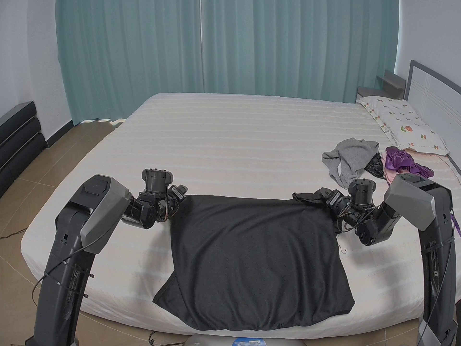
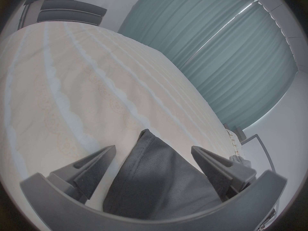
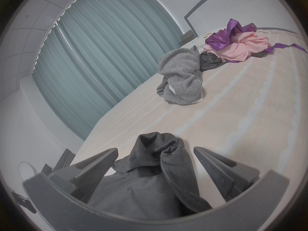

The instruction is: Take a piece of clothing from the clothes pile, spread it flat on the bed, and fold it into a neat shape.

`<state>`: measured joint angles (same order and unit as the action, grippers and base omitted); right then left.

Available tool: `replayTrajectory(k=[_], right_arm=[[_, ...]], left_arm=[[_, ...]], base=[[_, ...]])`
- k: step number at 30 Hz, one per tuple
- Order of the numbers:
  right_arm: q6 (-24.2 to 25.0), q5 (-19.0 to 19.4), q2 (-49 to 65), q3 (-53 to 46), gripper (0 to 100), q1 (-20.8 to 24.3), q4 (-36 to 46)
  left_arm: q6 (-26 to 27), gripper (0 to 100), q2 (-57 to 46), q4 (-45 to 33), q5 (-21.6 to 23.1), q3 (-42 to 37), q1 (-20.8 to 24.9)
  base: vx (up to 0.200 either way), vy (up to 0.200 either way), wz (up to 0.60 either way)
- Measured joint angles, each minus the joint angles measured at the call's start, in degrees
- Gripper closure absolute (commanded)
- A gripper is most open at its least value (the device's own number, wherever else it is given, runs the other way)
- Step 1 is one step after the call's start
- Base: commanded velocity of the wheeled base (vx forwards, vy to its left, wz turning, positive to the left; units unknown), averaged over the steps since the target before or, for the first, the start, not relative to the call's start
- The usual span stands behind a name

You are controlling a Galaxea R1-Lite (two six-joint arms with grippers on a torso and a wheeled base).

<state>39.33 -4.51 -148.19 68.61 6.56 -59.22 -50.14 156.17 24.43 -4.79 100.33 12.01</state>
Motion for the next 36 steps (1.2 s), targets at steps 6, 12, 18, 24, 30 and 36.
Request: replayTrajectory(k=[6,12,18,24,30,36], right_arm=[[-0.05,0.41,-0.22,0.96,0,-0.28,0.38],[-0.05,1.51,-0.46,1.48,0,-0.12,0.51],[-0.09,1.54,-0.54,1.18,0,0.07,0.82],[-1.72,1.54,-0.54,1.49,0,0.13,1.52],[-5.52,2.71,-0.51,3.88,0,0.33,4.62],[-6.84,3.91,0.12,8.24,0,0.44,8.45]], left_arm=[[0.13,100,1.84,-0.6,-1.33,2.43,0.0],[-0.35,100,2.34,1.9,-4.05,4.06,-0.33],[-0.27,100,1.44,4.39,-5.91,4.68,-0.96],[2.96,100,-0.79,2.67,-5.94,4.83,-1.01],[4.33,100,-1.82,0.55,-6.05,4.55,-0.52],[4.52,100,-2.29,-1.34,-7.3,4.38,-0.35]], base=[[0.0,0.0,0.0],[0.0,0.0,0.0],[0.0,0.0,0.0],[0.0,0.0,0.0],[0.0,0.0,0.0],[0.0,0.0,0.0]])
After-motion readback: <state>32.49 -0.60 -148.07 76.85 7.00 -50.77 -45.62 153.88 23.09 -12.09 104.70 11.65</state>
